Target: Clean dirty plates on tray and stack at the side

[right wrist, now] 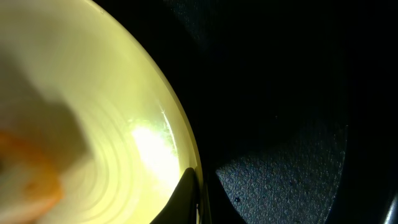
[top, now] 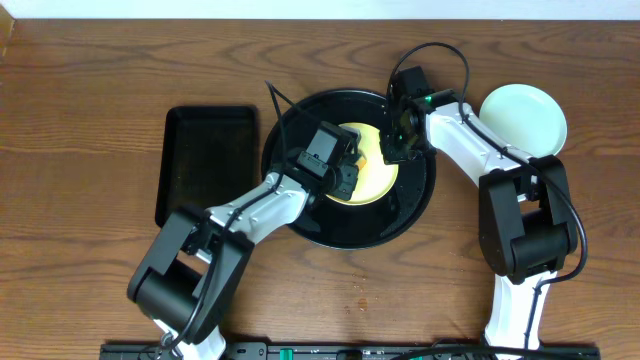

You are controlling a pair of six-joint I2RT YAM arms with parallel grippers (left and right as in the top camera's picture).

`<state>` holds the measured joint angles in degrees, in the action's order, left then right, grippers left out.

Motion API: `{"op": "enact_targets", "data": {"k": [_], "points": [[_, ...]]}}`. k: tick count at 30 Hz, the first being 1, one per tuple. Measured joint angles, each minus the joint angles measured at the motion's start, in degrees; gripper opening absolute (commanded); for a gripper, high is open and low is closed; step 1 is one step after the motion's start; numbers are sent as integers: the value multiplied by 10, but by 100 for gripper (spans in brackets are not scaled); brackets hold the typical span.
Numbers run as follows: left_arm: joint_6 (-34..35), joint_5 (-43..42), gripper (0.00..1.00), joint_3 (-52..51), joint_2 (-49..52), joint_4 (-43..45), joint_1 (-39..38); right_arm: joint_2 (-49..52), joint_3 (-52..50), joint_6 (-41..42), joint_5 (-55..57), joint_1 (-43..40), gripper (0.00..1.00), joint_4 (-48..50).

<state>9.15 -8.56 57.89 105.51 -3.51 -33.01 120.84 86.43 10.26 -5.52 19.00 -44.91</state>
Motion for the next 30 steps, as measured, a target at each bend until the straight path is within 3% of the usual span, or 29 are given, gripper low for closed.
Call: {"op": "enact_targets", "data": {"k": [30], "points": [[-22, 45, 7, 0, 10, 6, -1, 0, 0, 0, 0, 0, 1, -1]]}}
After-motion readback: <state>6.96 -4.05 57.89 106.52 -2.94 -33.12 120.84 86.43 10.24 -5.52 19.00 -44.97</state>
